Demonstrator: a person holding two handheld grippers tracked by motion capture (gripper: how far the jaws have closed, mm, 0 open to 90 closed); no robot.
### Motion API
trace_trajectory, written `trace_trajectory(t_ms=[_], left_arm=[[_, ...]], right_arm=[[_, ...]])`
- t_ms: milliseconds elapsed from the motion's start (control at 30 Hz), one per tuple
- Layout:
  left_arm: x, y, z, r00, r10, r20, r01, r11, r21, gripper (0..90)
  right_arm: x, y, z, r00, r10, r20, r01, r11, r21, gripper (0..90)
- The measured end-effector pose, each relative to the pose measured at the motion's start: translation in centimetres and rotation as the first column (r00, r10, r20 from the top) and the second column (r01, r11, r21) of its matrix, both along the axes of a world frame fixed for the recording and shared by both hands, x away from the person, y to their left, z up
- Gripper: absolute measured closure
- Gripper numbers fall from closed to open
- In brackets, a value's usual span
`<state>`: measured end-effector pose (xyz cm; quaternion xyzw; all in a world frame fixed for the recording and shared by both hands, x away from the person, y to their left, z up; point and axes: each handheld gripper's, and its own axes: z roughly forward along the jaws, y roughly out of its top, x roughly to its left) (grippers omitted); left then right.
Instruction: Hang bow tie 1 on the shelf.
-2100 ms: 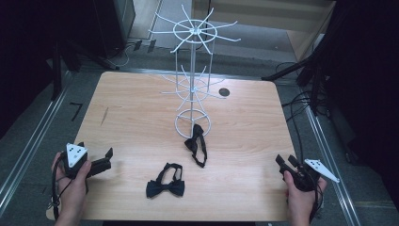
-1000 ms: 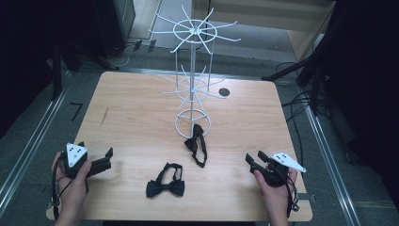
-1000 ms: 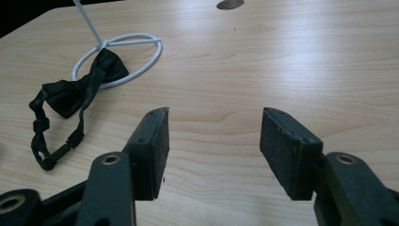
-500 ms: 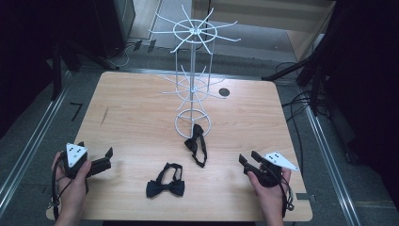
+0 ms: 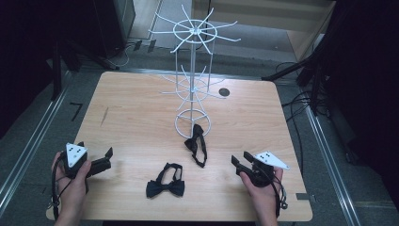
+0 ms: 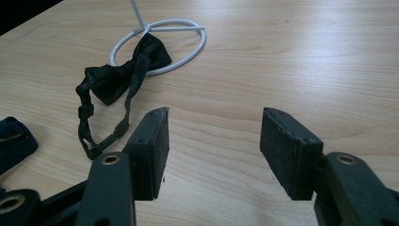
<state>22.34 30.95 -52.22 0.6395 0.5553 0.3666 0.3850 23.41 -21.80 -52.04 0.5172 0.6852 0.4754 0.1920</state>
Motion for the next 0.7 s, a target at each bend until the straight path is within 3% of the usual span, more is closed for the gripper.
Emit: trace_trajectory(t_ms=[400, 700], left_arm=[[0.0, 0.1, 0.0, 1.0, -0.004, -0.002, 0.004, 1.0, -0.006, 0.0], [0.1, 0.1, 0.0, 1.0, -0.004, -0.003, 0.004, 1.0, -0.008, 0.0]], right_arm=[[0.2, 1.7, -0.3, 0.9991, 0.035, -0.023, -0.035, 0.9994, -0.006, 44.8], [0.3, 3.8, -0.7, 0.9951, 0.089, -0.042, -0.09, 0.9958, -0.018, 47.1]])
